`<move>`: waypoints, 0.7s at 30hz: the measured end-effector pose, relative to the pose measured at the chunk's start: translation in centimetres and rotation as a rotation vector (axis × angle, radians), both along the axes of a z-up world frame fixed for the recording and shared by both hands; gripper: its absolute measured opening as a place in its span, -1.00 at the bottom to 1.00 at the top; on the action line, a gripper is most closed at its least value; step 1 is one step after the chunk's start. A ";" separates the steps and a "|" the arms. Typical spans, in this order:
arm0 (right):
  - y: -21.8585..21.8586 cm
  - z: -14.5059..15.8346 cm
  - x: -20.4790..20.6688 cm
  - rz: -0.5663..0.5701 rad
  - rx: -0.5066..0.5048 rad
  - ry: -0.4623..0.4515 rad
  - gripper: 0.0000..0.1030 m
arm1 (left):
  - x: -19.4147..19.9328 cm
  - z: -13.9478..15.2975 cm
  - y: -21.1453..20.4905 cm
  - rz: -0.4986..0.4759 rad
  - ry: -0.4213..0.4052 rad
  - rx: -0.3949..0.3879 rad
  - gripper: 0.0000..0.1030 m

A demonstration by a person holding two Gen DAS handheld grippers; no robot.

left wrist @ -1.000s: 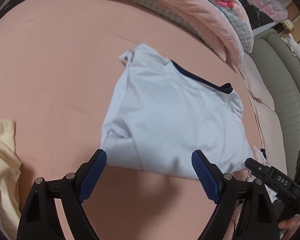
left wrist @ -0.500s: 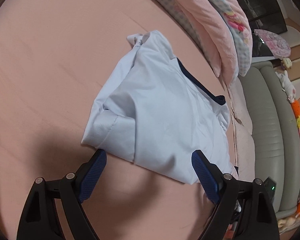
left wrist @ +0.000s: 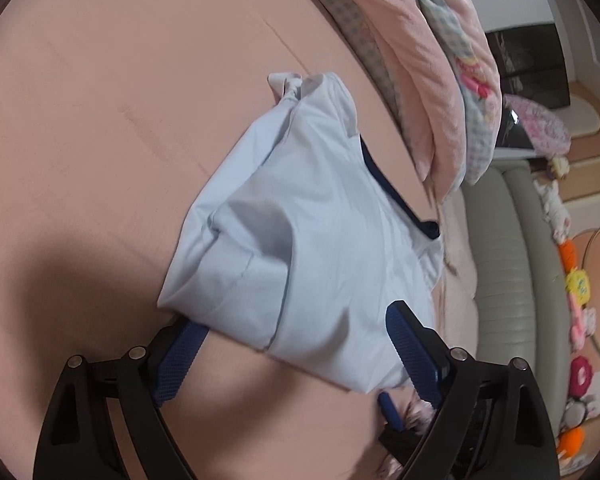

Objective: Fold clothes
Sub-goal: 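Move both open tools to the edge of the folded shirt, then close both tools on the edge of the folded white shirt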

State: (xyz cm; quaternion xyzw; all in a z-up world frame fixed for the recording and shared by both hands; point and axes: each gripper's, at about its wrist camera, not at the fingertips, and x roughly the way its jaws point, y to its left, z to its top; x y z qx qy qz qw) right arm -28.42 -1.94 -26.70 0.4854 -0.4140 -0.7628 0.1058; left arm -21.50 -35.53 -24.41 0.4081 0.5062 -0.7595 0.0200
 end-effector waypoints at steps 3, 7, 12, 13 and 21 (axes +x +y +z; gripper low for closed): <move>-0.5 0.2 -0.7 -0.001 -0.006 0.018 0.82 | -0.5 -0.2 -0.4 0.022 0.010 0.028 0.77; -1.0 0.2 -2.5 0.005 -0.019 0.032 0.82 | -1.5 0.2 -0.5 0.029 0.011 0.024 0.78; -1.2 -0.1 -3.7 -0.012 -0.056 0.052 0.89 | -2.4 0.4 -0.9 0.054 0.019 0.035 0.79; -1.2 -0.1 -3.9 -0.016 -0.063 0.050 0.93 | -2.6 0.4 -1.0 0.058 0.018 0.037 0.80; -1.1 -0.4 -4.7 -0.065 -0.064 0.030 1.00 | -3.4 0.5 -0.5 0.063 0.023 0.009 1.00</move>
